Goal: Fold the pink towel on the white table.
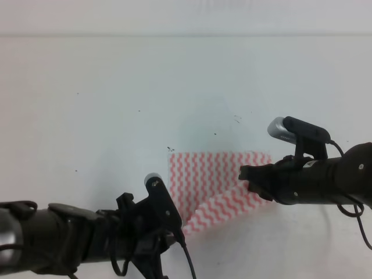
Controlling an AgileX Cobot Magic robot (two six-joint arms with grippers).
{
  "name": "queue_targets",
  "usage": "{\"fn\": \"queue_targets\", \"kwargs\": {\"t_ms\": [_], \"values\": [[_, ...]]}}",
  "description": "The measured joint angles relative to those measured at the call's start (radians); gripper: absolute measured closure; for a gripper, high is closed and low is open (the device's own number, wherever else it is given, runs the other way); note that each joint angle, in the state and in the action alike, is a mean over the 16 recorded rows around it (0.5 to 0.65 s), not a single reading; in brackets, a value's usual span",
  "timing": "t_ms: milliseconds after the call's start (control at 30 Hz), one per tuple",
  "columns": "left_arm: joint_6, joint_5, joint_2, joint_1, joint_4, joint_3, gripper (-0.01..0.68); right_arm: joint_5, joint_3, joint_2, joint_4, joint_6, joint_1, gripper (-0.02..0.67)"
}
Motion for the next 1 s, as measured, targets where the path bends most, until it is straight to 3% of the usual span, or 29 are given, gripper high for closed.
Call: {"fn": "queue_targets", "kwargs": {"t_ms": [267, 1000], "values": [[-0.006, 0.008, -0.063, 0.0, 0.01, -0.013, 0.675, 0.0, 0.0, 0.0, -0.003, 0.001, 0.0, 0.665], [0.038, -0.101, -0.02, 0.0, 0.031, -0.153, 0.677, -0.047, 0.0, 0.0, -0.002, 0.003, 0.0, 0.665]]}}
